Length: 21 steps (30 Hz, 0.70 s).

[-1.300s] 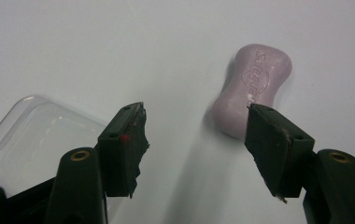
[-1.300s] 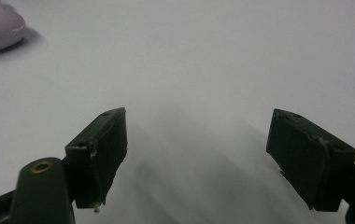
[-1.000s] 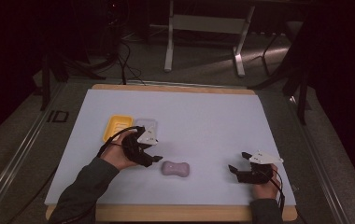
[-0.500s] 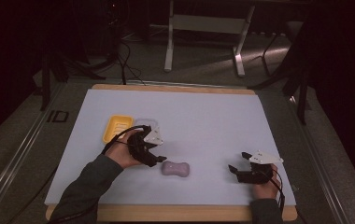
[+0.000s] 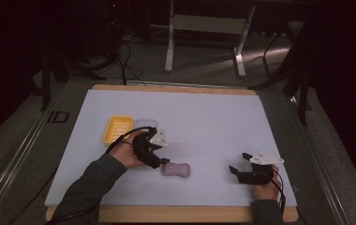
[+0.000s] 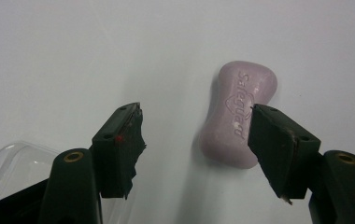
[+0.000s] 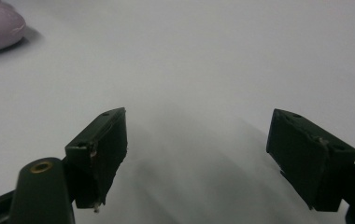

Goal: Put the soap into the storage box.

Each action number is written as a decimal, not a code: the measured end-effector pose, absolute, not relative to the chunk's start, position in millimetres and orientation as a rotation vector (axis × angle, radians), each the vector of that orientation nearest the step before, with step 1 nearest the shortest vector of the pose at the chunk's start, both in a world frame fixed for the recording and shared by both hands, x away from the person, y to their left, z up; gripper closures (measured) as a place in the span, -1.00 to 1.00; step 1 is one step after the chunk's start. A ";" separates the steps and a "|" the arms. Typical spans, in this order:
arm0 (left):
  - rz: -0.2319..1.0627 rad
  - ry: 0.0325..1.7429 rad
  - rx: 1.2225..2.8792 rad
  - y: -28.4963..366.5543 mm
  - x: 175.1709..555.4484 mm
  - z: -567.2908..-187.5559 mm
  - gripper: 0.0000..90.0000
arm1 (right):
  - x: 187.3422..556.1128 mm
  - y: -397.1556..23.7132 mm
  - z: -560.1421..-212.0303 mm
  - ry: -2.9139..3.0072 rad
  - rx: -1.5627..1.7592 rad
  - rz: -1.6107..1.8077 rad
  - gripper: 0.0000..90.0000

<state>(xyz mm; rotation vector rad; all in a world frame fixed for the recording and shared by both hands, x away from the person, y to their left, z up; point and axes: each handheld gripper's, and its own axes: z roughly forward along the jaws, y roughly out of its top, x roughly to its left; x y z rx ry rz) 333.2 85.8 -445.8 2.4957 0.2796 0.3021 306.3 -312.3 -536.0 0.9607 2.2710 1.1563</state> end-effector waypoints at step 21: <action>0.267 0.217 2.544 67.6 331.6 -453.6 -0.21 | 306.1 -311.9 -536.1 2.273 0.955 1.153 -0.55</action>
